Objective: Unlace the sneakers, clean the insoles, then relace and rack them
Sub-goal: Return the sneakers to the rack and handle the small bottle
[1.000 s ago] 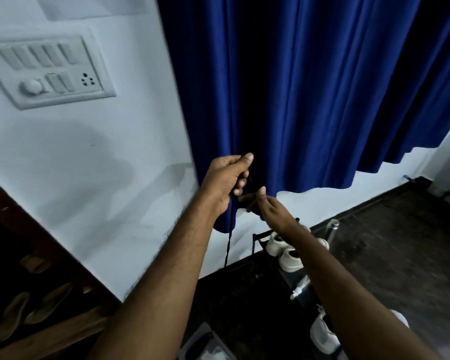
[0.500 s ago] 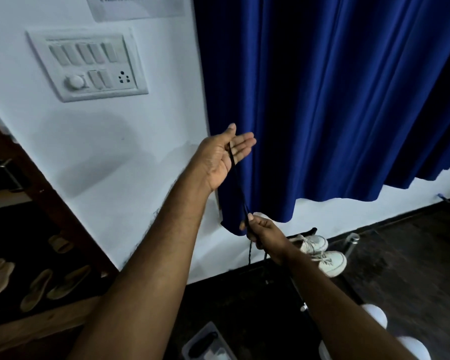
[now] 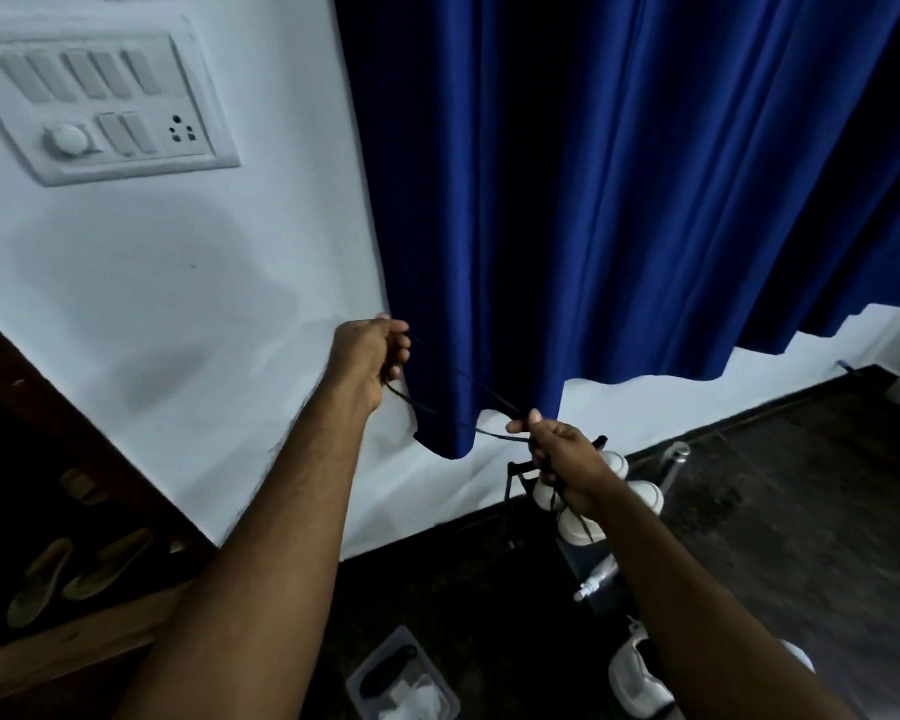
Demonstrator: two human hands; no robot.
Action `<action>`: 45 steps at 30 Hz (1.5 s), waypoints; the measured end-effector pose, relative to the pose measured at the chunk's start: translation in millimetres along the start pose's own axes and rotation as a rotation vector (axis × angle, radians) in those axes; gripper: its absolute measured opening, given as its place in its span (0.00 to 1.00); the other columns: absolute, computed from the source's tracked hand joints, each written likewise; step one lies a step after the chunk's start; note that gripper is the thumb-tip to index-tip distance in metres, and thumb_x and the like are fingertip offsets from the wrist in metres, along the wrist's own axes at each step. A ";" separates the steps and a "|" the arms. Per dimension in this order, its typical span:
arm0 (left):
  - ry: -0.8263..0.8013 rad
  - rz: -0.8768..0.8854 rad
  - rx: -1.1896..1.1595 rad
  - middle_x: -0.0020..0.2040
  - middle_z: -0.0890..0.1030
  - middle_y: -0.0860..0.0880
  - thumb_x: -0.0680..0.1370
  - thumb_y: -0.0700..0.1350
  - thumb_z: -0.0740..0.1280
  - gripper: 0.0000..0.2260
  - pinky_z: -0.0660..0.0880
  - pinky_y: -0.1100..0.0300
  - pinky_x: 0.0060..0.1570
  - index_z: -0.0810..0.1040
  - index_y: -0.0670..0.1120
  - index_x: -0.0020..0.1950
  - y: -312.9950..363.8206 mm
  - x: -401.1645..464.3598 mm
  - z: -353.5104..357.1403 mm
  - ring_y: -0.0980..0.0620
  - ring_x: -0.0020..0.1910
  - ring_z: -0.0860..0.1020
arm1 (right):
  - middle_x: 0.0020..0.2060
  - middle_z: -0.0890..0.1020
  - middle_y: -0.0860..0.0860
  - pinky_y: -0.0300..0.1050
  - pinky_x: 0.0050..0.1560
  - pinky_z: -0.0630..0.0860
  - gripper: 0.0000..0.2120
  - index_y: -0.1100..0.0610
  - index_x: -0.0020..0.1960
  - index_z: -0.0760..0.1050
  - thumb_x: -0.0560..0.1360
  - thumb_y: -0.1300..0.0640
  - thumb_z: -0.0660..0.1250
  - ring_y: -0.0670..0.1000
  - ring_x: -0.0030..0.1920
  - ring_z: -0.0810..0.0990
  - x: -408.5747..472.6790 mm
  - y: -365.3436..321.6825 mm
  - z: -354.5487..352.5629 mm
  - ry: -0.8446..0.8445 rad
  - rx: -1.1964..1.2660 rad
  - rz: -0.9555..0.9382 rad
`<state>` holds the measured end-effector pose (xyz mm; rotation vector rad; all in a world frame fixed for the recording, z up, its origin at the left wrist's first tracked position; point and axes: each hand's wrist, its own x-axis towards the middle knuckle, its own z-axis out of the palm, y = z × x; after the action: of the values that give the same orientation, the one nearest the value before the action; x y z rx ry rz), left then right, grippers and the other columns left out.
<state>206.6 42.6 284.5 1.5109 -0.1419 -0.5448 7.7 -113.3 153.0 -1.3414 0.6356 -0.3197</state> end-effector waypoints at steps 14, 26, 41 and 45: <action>-0.179 0.140 0.642 0.51 0.80 0.48 0.79 0.60 0.66 0.23 0.76 0.56 0.51 0.76 0.41 0.61 -71.9 -16.9 32.2 0.46 0.54 0.80 | 0.42 0.84 0.50 0.33 0.23 0.56 0.11 0.61 0.58 0.80 0.81 0.58 0.63 0.42 0.28 0.63 3.5 -63.1 37.8 -0.220 -0.082 0.182; -0.581 0.156 0.276 0.39 0.78 0.45 0.81 0.55 0.67 0.17 0.73 0.60 0.46 0.82 0.40 0.51 -73.8 -35.2 23.2 0.53 0.38 0.73 | 0.46 0.86 0.54 0.36 0.26 0.58 0.15 0.59 0.57 0.80 0.80 0.48 0.65 0.42 0.29 0.64 -1.5 -97.7 27.7 -0.367 -0.399 0.029; 0.021 0.328 0.186 0.38 0.83 0.47 0.80 0.41 0.68 0.03 0.74 0.60 0.39 0.82 0.45 0.50 -63.1 -11.7 7.7 0.55 0.35 0.77 | 0.42 0.84 0.51 0.33 0.25 0.61 0.08 0.55 0.56 0.79 0.81 0.55 0.63 0.43 0.31 0.68 -3.2 -87.2 10.8 -0.288 -0.223 0.064; -0.011 0.316 0.324 0.40 0.84 0.48 0.81 0.47 0.68 0.05 0.75 0.57 0.45 0.83 0.48 0.50 -71.0 -10.0 8.3 0.54 0.39 0.80 | 0.46 0.84 0.53 0.34 0.26 0.60 0.10 0.56 0.59 0.80 0.81 0.54 0.64 0.43 0.30 0.67 -0.8 -87.7 11.9 -0.326 -0.301 0.060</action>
<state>176.6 41.8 219.0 1.7565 -0.4878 -0.2846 26.4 -122.6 239.0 -1.6158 0.4595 0.0487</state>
